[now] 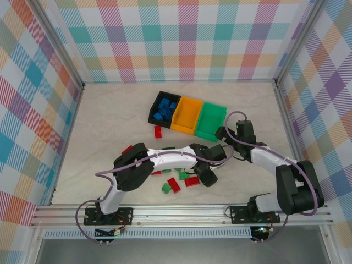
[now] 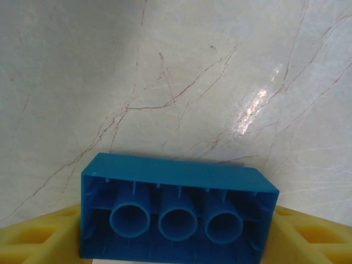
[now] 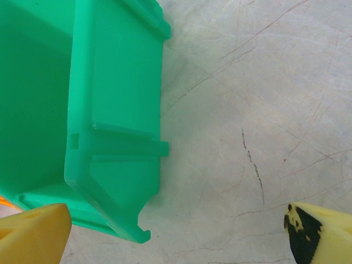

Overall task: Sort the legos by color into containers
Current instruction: Pick up the lego from the middle-left of the table, then place the lego in the container.

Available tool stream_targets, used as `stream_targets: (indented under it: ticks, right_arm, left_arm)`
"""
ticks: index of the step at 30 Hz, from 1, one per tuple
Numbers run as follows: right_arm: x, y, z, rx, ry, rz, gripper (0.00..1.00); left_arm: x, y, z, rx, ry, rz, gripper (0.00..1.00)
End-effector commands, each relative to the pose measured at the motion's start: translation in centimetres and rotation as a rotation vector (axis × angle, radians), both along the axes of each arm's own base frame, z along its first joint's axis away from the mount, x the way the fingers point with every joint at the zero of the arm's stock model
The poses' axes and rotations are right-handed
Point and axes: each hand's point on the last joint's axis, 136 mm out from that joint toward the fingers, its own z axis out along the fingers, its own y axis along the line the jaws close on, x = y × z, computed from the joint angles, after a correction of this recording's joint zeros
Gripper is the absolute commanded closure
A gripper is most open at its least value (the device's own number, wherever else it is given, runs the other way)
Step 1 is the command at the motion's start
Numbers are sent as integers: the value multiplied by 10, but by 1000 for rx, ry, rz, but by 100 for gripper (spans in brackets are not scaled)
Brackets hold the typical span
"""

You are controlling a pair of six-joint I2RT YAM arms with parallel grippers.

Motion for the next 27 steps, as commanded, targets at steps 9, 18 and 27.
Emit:
stream_targets:
  ticks: [9, 18, 27]
  right_arm:
    - [6, 4, 7, 19, -21, 5, 1]
    - [5, 5, 6, 29, -17, 8, 1]
    - [4, 6, 6, 32, -17, 11, 1]
  left_arm:
    - [16, -1, 40, -164, -21, 106, 37]
    - [101, 73, 106, -219, -193, 401, 37]
    - [192, 161, 155, -225, -256, 710, 38]
